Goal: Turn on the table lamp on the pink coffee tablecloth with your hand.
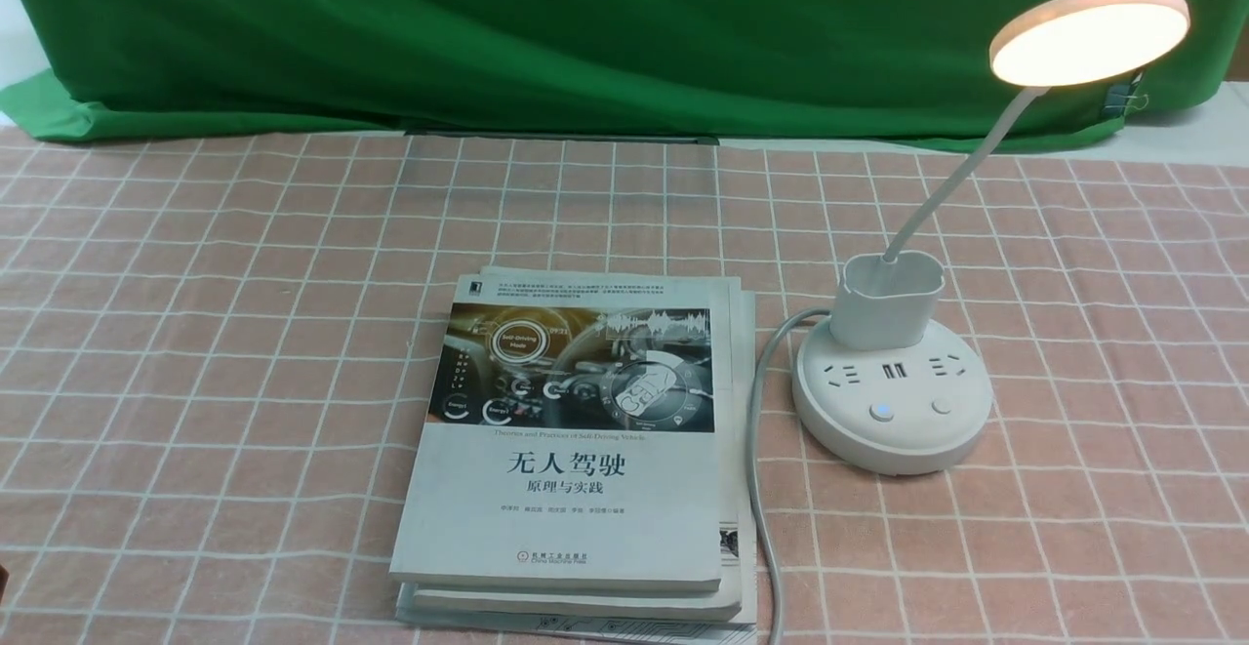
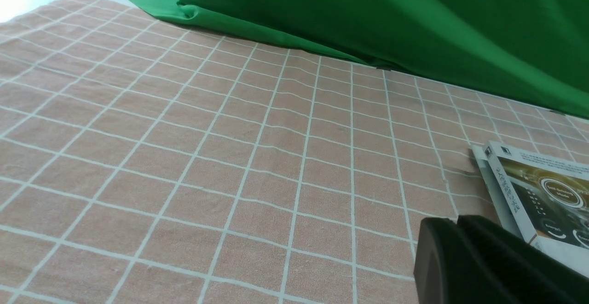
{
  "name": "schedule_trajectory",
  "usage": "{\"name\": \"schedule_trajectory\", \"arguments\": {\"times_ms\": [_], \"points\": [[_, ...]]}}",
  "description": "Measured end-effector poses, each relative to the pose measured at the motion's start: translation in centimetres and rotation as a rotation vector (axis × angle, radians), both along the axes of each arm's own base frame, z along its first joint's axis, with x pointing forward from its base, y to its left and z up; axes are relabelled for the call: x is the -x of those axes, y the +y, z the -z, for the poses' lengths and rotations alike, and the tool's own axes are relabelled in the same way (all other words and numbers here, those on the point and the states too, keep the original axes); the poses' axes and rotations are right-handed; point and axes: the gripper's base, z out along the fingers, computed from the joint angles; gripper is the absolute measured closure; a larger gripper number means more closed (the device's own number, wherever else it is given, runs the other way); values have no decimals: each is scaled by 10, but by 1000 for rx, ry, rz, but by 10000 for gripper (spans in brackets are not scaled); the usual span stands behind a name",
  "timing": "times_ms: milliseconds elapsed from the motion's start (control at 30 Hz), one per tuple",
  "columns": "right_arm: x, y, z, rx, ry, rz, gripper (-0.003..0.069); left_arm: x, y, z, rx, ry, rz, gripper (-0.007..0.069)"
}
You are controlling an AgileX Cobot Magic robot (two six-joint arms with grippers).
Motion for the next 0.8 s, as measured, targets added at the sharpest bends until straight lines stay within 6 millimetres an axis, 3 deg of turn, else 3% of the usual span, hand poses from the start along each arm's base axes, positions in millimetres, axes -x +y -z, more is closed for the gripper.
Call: {"name": "schedule_trajectory", "arguments": {"times_ms": [133,167,800], "points": [[14,-4,49,-3,-67,29,634,0,0,0,0,0,0,606],[15,-4,53,-4,-69,29,634,0,0,0,0,0,0,606],[22,-2,63,-28,-24,15,628,0,0,0,0,0,0,606]]}}
